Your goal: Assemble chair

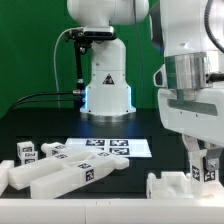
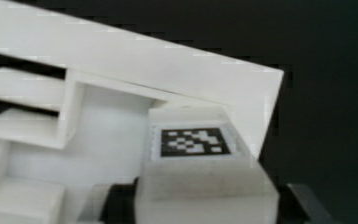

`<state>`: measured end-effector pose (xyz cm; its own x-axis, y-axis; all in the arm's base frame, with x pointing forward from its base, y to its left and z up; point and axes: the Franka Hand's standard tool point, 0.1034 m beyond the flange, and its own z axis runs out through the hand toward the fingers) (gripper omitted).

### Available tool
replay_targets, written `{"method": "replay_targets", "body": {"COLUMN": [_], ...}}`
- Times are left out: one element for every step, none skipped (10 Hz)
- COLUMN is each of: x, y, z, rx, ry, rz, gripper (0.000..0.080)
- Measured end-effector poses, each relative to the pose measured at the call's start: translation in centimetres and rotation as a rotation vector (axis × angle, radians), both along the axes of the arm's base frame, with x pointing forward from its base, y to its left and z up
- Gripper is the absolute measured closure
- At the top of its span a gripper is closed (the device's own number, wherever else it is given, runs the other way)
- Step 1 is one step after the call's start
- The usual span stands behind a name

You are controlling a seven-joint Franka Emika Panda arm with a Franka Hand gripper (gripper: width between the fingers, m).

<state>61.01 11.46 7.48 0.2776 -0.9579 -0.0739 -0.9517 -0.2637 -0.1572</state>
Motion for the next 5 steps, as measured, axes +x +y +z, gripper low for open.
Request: {"method": "replay_targets", "body": {"x": [0.0,-0.1,0.1,0.1,-0.2], "y": [0.1,0.5,0.5,0.6,1.2], "z": [0.0,0.0,0.1,0.2,0.2], "rx": [-0.004,-0.018,-0.039,-0.070,-0.085], "ry": [-0.002,-0.013,-0.029,-0.042,-0.023], "rz": [0.024,0.140,0.331,0.556,0.696], "gripper": [0.0515,0.0336,0.0217,0.0217,0.0162]}}
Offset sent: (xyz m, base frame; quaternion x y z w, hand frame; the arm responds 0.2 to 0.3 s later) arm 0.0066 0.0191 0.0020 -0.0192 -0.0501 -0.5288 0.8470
